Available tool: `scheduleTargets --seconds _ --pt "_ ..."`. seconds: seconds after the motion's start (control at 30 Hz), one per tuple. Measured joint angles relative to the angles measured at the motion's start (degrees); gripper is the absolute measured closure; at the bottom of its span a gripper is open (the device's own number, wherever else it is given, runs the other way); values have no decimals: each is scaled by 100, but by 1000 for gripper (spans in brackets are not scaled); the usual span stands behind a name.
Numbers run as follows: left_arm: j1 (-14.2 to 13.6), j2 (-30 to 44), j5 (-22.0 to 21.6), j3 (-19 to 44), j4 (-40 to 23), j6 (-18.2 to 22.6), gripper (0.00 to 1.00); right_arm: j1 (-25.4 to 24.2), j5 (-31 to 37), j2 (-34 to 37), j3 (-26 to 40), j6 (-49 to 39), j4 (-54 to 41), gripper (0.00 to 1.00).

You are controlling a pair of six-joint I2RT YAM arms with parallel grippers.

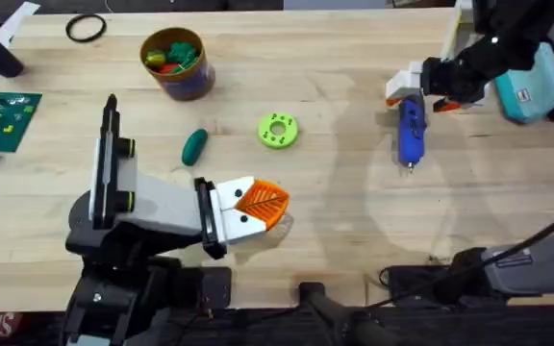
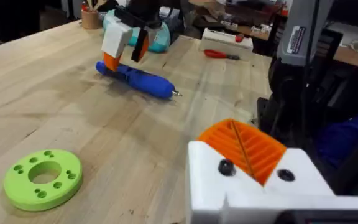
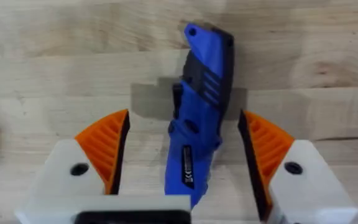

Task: Pick up the gripper from the table and insert it into the empty holder that is missing its gripper. Then pick up a screw, insert it into the mounting hole, and use the screwdriver to tighten it. Finally, clean up the table by picking up the vegetable and placing it into the bucket.

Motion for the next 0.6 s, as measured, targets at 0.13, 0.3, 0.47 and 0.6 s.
scheduleTargets --seconds 0.13,0.3,0.47,0.6 --pt "0 1 0 0 0 0 992 -3 150 4 0 106 17 5" --pt "0 1 0 0 0 0 992 -5 227 185 0 163 142 5" --pt "0 1 0 0 0 0 992 -5 242 699 0 166 245 7" --pt "0 1 0 0 0 0 992 -5 316 793 3 159 237 176"
